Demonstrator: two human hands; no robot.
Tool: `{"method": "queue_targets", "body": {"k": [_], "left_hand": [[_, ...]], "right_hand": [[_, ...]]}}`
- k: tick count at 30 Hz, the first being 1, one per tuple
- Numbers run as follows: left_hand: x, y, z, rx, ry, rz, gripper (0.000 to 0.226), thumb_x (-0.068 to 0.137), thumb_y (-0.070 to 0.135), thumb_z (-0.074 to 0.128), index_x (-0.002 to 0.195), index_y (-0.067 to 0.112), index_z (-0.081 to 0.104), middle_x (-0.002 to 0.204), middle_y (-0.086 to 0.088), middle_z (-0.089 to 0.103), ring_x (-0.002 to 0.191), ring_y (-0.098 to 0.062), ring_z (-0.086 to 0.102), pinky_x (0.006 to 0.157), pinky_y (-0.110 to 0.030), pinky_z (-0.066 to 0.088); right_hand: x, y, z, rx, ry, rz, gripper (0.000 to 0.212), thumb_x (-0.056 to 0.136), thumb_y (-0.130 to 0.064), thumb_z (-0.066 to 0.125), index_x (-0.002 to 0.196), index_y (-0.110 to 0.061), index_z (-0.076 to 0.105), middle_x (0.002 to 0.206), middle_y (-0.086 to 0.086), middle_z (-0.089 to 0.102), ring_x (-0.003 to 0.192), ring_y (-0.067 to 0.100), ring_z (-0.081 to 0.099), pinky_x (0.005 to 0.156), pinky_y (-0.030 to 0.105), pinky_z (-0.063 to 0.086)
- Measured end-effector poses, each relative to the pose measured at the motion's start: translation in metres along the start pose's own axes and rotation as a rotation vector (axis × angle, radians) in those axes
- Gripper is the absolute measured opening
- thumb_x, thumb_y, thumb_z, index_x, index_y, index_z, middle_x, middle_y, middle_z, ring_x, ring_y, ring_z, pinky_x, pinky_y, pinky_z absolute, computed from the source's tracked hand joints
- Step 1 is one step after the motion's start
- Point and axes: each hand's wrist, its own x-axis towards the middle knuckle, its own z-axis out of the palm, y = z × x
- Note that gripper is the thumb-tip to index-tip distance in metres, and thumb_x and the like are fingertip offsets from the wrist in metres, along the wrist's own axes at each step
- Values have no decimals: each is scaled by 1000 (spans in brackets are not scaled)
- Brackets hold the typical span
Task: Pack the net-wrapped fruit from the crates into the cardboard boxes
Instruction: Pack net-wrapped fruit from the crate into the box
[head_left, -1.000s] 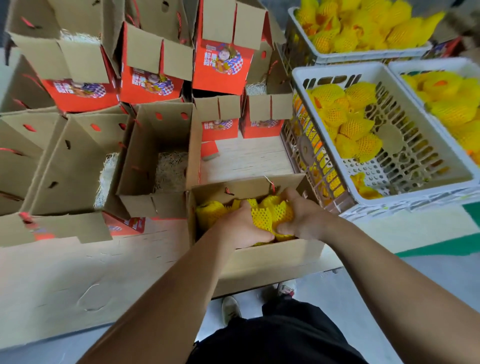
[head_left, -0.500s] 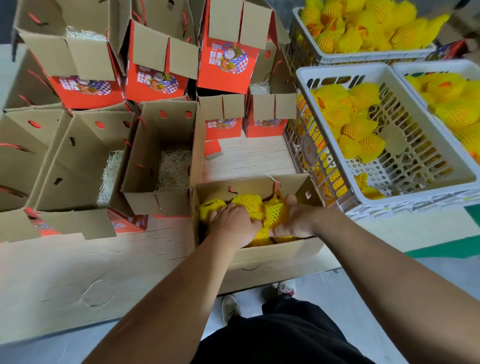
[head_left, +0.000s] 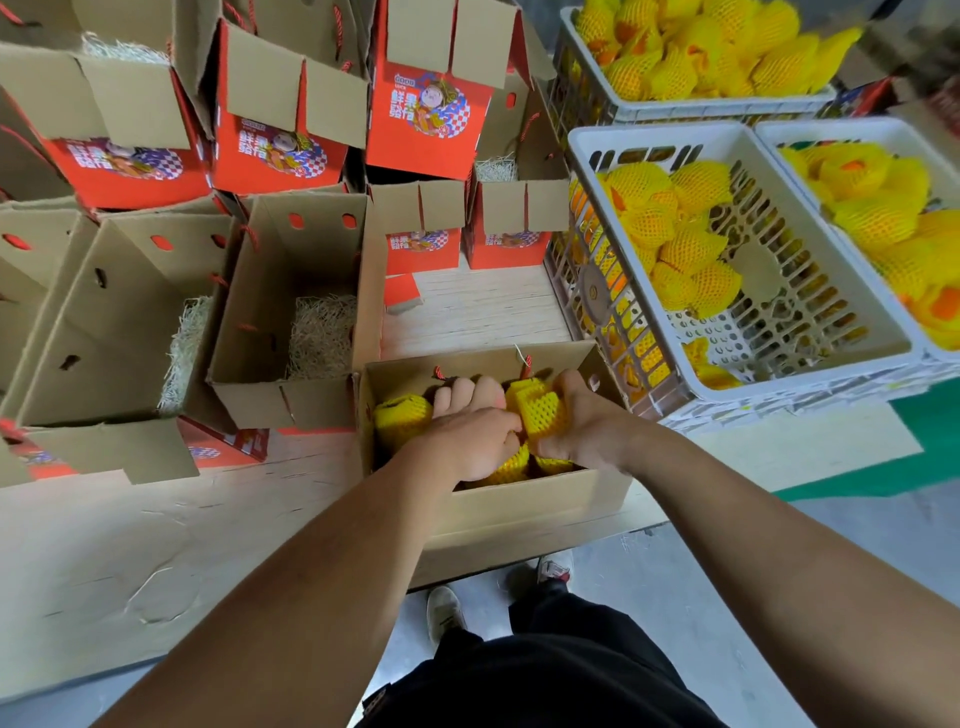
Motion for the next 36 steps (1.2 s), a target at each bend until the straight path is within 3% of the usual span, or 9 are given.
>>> {"method": "queue_targets", "body": {"k": [7,10,15,18,22,26,30,33,36], "left_hand": [[-1,-8,5,2,8,-17,25,101,43,37,103,39,61,161,14,19,121,-23,20,89,-39,14],[0,-6,1,-21,-44,-74,27,100,41,37,101,37,63,160,13,22,120,-25,22,85,-38,13],[-2,1,-21,-123,-69,-77,26,102,37,42,112,39,66,153,11,36,126,-26,32,100,-39,22],[-24,-1,-36,-363,116,-90,18,100,33,52,112,34,66,125,5,59,118,-21,54,102,-37,42],[-55,1,-30,-227,-54,-182,35,97,44,57,78,15,58,68,-1,61,73,-28,62,59,-31,38],[-50,9,-23,-355,-165,-247,43,99,41,64,74,6,59,65,-11,56,67,-31,54,60,-33,33],[-38,17,-34,-249,-254,-305,34,97,44,68,76,19,60,92,-13,71,91,-30,67,70,-30,42],[-33,24,-41,-174,-237,-263,24,99,43,63,92,20,67,100,-8,70,101,-29,66,86,-33,51],[-20,54,-54,-285,-50,-171,32,103,36,52,74,24,50,82,1,60,90,-27,64,79,-36,51]], "right_hand": [[3,-14,0,-430,-212,190,84,95,-54,51,158,-16,12,136,11,56,115,31,57,90,38,47],[7,-12,1,-508,-273,222,61,106,-35,45,159,-12,26,147,15,50,130,36,51,106,44,45],[13,-24,8,-566,-324,284,66,103,-7,46,159,2,11,154,22,38,124,33,53,90,34,47],[7,-22,14,-495,-150,248,84,98,-29,57,157,-7,2,147,19,40,127,35,50,92,39,47],[-7,-20,34,-499,192,122,36,98,-35,51,130,-21,42,138,12,51,126,35,50,95,45,47],[1,-24,37,-428,-11,79,18,100,-14,50,113,-14,63,120,13,66,111,34,63,88,37,51],[6,-18,30,-410,-92,8,11,99,-17,53,104,-14,62,111,10,66,95,28,60,75,28,43],[-4,-7,17,-288,-44,-135,12,99,-28,52,94,-18,58,96,5,68,88,27,61,67,27,41],[-13,8,-18,-148,146,-329,9,96,-28,54,93,-21,58,78,0,65,82,27,65,66,33,46]]}}
